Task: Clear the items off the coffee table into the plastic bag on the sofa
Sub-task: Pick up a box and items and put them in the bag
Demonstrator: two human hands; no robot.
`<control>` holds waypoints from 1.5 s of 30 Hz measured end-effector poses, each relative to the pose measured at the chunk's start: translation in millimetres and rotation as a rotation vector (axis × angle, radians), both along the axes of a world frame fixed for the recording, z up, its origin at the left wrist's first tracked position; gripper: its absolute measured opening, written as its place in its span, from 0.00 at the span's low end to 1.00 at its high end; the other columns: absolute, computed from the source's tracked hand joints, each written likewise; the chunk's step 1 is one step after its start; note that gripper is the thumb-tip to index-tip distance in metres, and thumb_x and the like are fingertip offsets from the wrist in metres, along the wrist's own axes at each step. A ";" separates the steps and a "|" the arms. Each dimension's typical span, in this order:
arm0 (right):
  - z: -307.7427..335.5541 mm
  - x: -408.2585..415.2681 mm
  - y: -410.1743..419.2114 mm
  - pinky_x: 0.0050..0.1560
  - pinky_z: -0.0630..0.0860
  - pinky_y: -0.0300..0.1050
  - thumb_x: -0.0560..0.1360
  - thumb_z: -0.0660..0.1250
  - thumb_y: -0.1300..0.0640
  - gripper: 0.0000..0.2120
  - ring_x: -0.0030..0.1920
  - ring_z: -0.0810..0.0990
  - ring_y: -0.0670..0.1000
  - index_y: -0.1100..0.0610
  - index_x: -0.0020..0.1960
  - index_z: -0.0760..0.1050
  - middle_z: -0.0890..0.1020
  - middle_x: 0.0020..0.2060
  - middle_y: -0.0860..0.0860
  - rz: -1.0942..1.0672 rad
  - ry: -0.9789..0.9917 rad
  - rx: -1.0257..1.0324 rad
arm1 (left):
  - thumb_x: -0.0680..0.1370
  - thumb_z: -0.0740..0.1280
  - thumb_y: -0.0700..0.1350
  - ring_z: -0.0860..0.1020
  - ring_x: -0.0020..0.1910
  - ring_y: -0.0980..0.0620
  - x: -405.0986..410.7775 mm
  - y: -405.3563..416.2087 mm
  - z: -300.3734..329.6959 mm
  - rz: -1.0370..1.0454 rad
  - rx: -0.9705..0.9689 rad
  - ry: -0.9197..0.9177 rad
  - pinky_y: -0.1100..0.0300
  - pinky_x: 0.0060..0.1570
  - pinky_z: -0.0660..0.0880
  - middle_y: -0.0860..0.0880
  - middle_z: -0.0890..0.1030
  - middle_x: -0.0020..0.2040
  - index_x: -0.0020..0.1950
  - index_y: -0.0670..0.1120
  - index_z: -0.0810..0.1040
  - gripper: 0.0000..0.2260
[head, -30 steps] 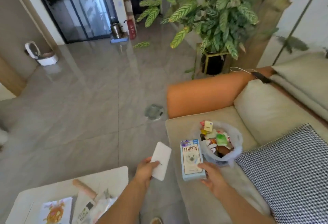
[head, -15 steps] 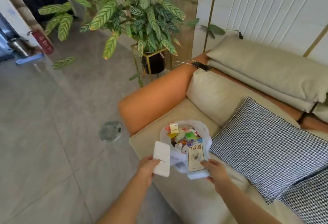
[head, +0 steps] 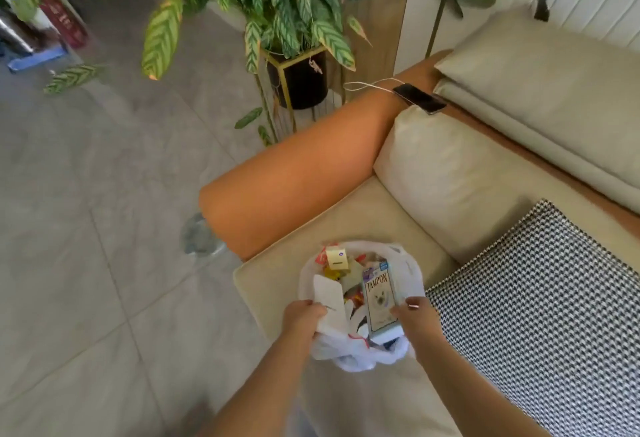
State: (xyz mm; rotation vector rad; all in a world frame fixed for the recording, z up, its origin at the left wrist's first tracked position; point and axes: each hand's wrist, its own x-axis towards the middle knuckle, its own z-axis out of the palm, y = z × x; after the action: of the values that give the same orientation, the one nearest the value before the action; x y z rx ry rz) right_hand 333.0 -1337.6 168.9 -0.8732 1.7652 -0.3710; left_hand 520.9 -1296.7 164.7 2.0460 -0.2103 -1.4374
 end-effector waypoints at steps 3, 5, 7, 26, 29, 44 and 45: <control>-28.8 15.5 -29.6 0.38 0.73 0.41 0.76 0.65 0.59 0.15 0.38 0.74 0.50 0.60 0.61 0.68 0.75 0.43 0.52 0.116 0.080 -0.029 | 0.73 0.66 0.35 0.78 0.47 0.42 -1.8 -28.5 -26.1 -0.058 0.032 -0.064 0.51 0.49 0.77 0.39 0.80 0.48 0.57 0.34 0.79 0.13; -45.3 26.9 -42.8 0.32 0.72 0.38 0.76 0.64 0.57 0.16 0.36 0.74 0.49 0.58 0.62 0.67 0.77 0.43 0.52 0.180 0.110 -0.043 | 0.73 0.66 0.35 0.78 0.48 0.42 -2.4 -43.5 -42.5 -0.128 0.040 -0.108 0.53 0.48 0.78 0.40 0.80 0.47 0.56 0.35 0.80 0.13; -63.9 34.3 -52.7 0.30 0.69 0.37 0.77 0.63 0.56 0.16 0.35 0.74 0.47 0.58 0.63 0.68 0.78 0.45 0.51 0.250 0.144 -0.064 | 0.73 0.66 0.35 0.79 0.51 0.41 -1.6 -55.6 -61.6 -0.183 0.045 -0.169 0.50 0.52 0.78 0.40 0.81 0.50 0.57 0.37 0.80 0.13; -147.2 39.1 -126.0 0.74 0.48 0.57 0.78 0.58 0.44 0.33 0.77 0.46 0.58 0.49 0.77 0.46 0.45 0.77 0.55 0.894 0.683 -0.244 | 0.75 0.69 0.37 0.73 0.61 0.39 20.5 -92.2 -150.3 -0.173 0.112 -0.342 0.55 0.57 0.73 0.40 0.61 0.70 0.74 0.44 0.59 0.30; -152.3 41.5 -129.5 0.67 0.66 0.55 0.80 0.53 0.47 0.27 0.70 0.66 0.57 0.52 0.76 0.51 0.62 0.74 0.55 0.806 0.650 -0.190 | 0.78 0.65 0.40 0.71 0.66 0.41 29.5 -94.2 -155.2 -0.214 0.182 -0.360 0.52 0.63 0.69 0.39 0.70 0.69 0.73 0.40 0.62 0.25; -81.5 1.7 -128.4 0.44 0.76 0.47 0.78 0.58 0.64 0.13 0.43 0.77 0.58 0.60 0.58 0.77 0.74 0.52 0.57 0.518 0.524 -0.337 | 0.75 0.68 0.39 0.75 0.44 0.47 30.4 -106.1 -69.4 0.067 -0.110 -0.239 0.59 0.45 0.71 0.45 0.79 0.44 0.51 0.39 0.82 0.07; -74.4 -5.4 -128.1 0.44 0.71 0.43 0.77 0.58 0.64 0.13 0.46 0.76 0.58 0.61 0.58 0.77 0.74 0.53 0.58 0.490 0.501 -0.349 | 0.75 0.68 0.38 0.76 0.45 0.48 30.4 -108.0 -59.8 0.083 -0.153 -0.252 0.59 0.47 0.71 0.45 0.80 0.45 0.51 0.38 0.82 0.07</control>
State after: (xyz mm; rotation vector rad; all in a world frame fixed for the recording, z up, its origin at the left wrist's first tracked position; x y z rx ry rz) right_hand 327.7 -1465.7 94.5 -1.7235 1.8744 -0.1392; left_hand 551.4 -1404.8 104.9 2.0795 -0.3245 -1.0780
